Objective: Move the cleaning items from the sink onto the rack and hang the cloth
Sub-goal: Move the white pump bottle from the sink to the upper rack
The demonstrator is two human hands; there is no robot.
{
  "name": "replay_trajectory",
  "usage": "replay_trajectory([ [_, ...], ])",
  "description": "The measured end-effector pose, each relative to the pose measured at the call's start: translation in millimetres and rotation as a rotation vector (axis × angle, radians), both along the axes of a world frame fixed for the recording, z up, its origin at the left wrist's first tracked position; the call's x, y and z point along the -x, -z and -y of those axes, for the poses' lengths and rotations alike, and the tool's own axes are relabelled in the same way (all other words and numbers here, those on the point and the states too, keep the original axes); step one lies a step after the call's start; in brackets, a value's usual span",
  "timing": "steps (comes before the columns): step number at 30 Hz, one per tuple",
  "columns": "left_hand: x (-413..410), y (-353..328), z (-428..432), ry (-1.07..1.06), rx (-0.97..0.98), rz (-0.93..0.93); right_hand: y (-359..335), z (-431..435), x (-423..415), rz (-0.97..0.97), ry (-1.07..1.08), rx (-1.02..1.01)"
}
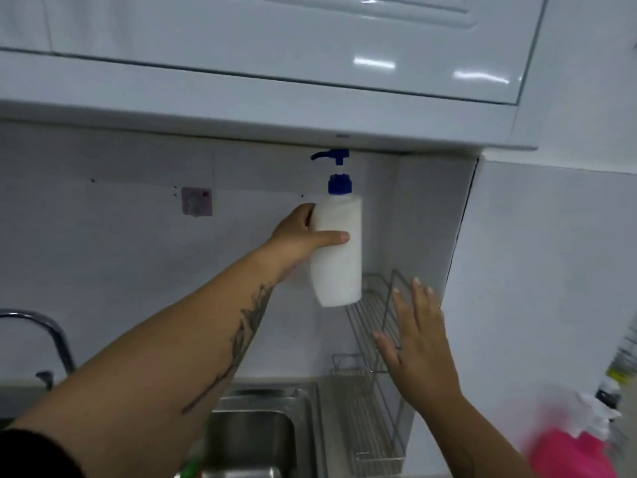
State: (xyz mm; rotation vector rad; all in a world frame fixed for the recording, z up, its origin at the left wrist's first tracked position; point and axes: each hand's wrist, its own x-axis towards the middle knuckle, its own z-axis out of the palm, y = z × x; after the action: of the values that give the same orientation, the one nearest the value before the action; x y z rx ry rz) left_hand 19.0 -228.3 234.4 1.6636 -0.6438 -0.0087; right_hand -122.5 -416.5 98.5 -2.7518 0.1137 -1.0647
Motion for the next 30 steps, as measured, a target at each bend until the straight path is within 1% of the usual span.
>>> replay_trajectory([
  [3, -18, -9, 40, 0.028, 0.010, 0.001, 12, 10, -20, 0.000, 0.078, 0.036],
  [7, -51, 6, 82, 0.066, 0.016, 0.014, 27, 14, -36, 0.105, 0.165, 0.072],
  [13, -94, 49, 117, 0.113, -0.047, -0.003, 36, 20, -47, 0.301, 0.145, 0.129],
  [18, -108, 78, 126, 0.133, 0.036, -0.059, 36, 20, -49, 0.349, 0.147, 0.162],
  [21, -108, 81, 123, 0.154, -0.016, 0.052, 35, 19, -48, 0.319, 0.161, 0.178],
  [23, -107, 83, 120, 0.108, -0.103, 0.171, 33, 18, -46, 0.286, 0.162, 0.171],
  [25, -106, 87, 116, 0.048, -0.196, 0.231, 29, 14, -42, 0.217, 0.167, 0.154],
  [26, -103, 89, 111, 0.014, -0.238, 0.218, 26, 12, -39, 0.161, 0.172, 0.140],
  [28, -92, 94, 93, -0.036, -0.309, 0.115, 19, 9, -34, 0.023, 0.189, 0.124],
  [30, -74, 102, 65, -0.016, -0.353, 0.055, 11, 3, -27, -0.098, 0.203, 0.117],
])
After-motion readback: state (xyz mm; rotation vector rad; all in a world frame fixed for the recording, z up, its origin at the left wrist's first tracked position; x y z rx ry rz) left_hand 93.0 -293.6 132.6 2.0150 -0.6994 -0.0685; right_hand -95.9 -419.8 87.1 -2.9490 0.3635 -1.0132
